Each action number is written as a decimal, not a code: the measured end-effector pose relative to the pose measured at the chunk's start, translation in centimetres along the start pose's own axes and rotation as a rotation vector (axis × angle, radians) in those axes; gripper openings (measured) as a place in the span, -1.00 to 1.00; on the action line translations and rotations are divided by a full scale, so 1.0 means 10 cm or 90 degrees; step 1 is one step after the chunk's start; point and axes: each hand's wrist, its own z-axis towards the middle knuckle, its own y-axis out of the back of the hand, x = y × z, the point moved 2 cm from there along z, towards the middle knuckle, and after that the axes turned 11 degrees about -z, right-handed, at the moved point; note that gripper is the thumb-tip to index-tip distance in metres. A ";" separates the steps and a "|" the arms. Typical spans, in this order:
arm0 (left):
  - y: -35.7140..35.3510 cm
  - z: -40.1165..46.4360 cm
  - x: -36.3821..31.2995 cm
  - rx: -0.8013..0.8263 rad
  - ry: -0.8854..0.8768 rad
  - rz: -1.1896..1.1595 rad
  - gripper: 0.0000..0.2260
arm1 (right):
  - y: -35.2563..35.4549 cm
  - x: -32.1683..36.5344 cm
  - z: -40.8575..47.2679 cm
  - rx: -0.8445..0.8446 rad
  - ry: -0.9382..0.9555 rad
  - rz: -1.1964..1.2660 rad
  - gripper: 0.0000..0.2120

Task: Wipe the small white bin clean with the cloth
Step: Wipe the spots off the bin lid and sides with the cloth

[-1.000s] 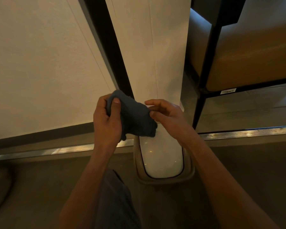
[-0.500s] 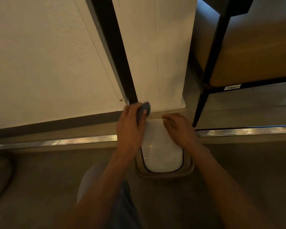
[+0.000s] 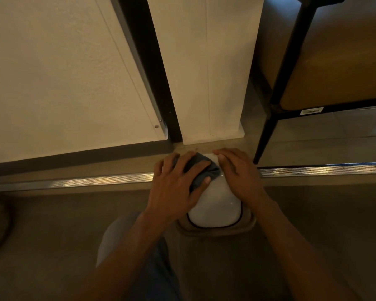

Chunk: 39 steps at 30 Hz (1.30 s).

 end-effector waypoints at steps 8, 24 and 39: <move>-0.15 0.60 0.23 0.133 0.401 -0.393 -0.67 | 0.01 0.05 0.00 -0.008 -0.010 0.014 -0.67; -0.28 -0.13 -0.07 -0.097 0.272 -0.381 -0.61 | 0.01 0.06 -0.01 -0.032 -0.015 0.022 -0.68; -0.28 -0.09 0.01 -0.177 0.308 -0.516 -0.71 | -0.03 0.05 -0.01 -0.067 -0.042 0.002 -0.68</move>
